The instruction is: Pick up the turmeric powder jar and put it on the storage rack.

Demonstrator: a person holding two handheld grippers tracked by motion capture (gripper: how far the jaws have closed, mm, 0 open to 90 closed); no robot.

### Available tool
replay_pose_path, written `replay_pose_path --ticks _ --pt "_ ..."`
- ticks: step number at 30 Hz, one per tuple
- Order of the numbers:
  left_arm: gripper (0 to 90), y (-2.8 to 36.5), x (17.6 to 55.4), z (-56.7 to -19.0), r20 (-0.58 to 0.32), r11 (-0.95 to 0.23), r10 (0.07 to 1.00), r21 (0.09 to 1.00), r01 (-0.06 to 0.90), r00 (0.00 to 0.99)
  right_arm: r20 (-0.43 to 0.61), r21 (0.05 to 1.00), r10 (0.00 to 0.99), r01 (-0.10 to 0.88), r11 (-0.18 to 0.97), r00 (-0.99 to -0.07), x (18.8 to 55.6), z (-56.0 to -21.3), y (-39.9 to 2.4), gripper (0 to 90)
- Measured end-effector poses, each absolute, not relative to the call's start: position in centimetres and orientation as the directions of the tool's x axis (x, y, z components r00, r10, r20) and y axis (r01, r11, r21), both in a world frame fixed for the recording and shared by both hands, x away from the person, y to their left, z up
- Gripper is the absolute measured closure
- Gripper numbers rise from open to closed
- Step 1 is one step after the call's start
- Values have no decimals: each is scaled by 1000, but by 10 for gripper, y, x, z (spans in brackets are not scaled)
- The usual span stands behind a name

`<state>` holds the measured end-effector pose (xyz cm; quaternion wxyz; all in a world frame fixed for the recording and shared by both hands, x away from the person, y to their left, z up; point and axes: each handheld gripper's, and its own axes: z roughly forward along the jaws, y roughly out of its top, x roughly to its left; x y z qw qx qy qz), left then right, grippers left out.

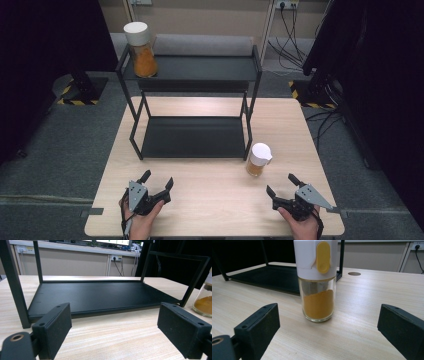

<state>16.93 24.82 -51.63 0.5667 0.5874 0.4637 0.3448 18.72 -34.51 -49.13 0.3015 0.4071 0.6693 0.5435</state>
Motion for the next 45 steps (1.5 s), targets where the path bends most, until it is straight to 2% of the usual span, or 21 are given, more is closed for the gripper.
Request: replay_pose_path --ticks 16,23,34,41,45 --pt "115 250 170 -516 -127 76 932 984 159 339 40 977 858 200 74 -512 206 -479 -333 54" --pt "115 250 170 -515 -131 78 931 983 163 340 37 975 849 206 86 -528 235 -475 -321 88" --pt "115 250 171 -515 -132 80 931 983 164 340 15 964 842 230 130 -539 263 -472 -303 186" --pt "115 251 171 -515 -135 82 931 983 167 340 -1 963 843 227 146 -538 270 -476 -300 303" --pt "115 251 171 -515 -133 79 931 983 168 340 -2 964 844 225 145 -537 270 -476 -300 306"
